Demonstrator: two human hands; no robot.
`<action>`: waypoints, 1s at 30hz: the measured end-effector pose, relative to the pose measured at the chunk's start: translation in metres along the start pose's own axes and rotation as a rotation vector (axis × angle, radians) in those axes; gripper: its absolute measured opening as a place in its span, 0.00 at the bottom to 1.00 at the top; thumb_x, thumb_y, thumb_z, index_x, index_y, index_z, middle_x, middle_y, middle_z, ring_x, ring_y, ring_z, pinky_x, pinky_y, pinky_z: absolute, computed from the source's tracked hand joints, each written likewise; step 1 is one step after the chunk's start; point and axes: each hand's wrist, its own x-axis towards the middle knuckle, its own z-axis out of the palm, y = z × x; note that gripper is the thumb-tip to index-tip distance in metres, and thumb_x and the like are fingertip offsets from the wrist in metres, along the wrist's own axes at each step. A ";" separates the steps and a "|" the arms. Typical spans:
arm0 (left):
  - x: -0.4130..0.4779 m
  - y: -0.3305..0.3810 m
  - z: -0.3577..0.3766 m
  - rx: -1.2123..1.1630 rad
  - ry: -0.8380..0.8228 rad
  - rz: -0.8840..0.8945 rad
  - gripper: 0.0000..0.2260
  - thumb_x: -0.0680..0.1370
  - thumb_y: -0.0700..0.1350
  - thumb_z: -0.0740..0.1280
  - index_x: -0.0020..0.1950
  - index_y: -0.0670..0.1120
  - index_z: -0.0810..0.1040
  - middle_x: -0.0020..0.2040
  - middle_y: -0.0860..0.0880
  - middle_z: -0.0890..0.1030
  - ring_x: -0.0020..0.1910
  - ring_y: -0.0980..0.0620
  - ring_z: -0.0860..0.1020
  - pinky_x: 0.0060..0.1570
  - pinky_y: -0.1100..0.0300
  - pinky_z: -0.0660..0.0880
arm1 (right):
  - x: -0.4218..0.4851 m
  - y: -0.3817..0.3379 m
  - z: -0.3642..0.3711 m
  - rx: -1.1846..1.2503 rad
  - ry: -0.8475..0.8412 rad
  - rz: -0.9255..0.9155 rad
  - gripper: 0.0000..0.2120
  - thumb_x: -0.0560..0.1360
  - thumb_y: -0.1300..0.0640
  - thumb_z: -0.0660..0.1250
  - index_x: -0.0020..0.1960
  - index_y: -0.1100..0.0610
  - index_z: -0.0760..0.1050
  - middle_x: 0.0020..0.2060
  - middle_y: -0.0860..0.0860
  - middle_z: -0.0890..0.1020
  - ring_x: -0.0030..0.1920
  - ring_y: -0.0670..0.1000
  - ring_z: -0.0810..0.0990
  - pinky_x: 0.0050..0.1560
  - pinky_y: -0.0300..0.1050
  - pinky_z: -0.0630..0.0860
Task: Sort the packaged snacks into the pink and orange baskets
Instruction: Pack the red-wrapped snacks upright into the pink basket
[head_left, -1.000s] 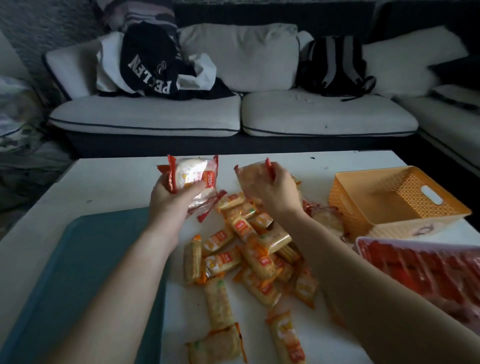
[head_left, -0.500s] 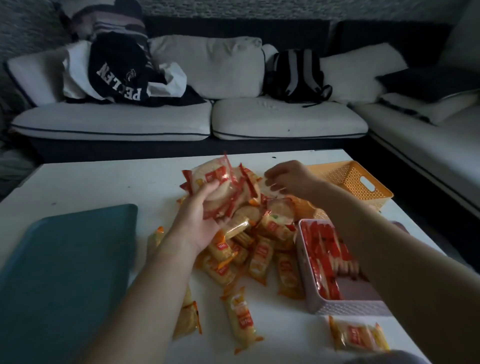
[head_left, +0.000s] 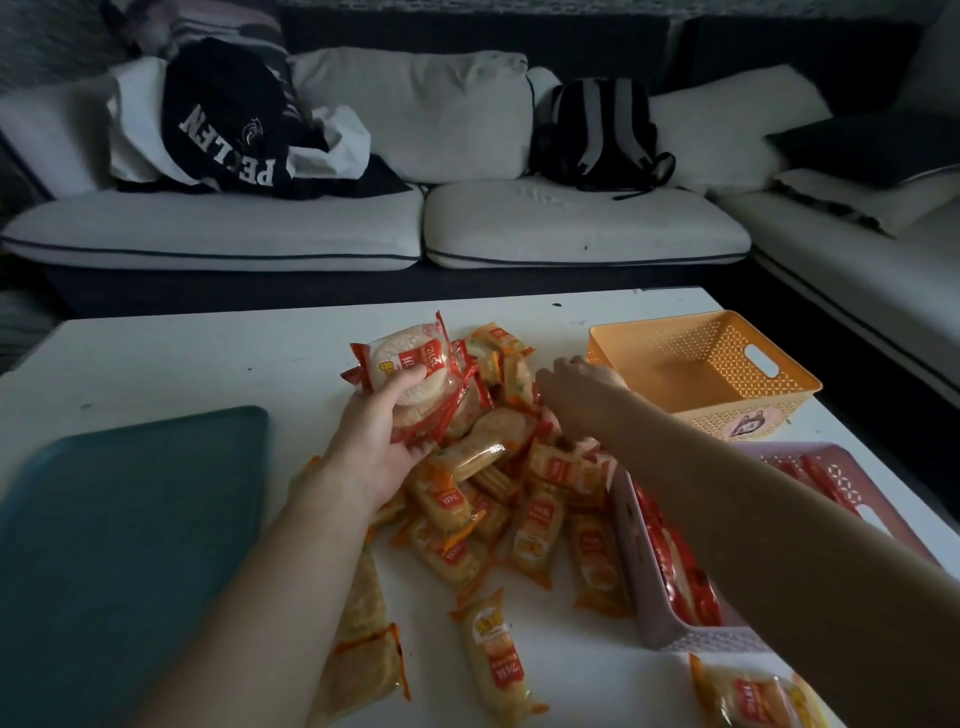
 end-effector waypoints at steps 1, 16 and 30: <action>-0.001 0.000 0.000 0.010 -0.009 0.006 0.24 0.73 0.48 0.76 0.68 0.52 0.77 0.60 0.45 0.84 0.60 0.43 0.81 0.53 0.50 0.79 | -0.005 0.001 -0.004 -0.018 0.063 0.013 0.22 0.75 0.58 0.73 0.66 0.58 0.73 0.55 0.54 0.78 0.57 0.53 0.79 0.53 0.47 0.80; -0.120 -0.052 0.165 0.307 -0.459 0.160 0.28 0.67 0.46 0.81 0.64 0.44 0.78 0.57 0.39 0.85 0.53 0.42 0.85 0.53 0.47 0.82 | -0.201 0.081 -0.036 1.945 0.468 0.435 0.19 0.77 0.42 0.67 0.60 0.54 0.78 0.46 0.54 0.83 0.43 0.54 0.84 0.41 0.52 0.83; -0.106 -0.124 0.181 1.252 -0.163 0.473 0.56 0.61 0.67 0.80 0.81 0.54 0.55 0.76 0.47 0.66 0.76 0.44 0.64 0.71 0.41 0.68 | -0.247 0.130 0.055 0.998 0.369 0.711 0.25 0.82 0.46 0.58 0.74 0.57 0.67 0.72 0.59 0.70 0.69 0.59 0.68 0.65 0.56 0.69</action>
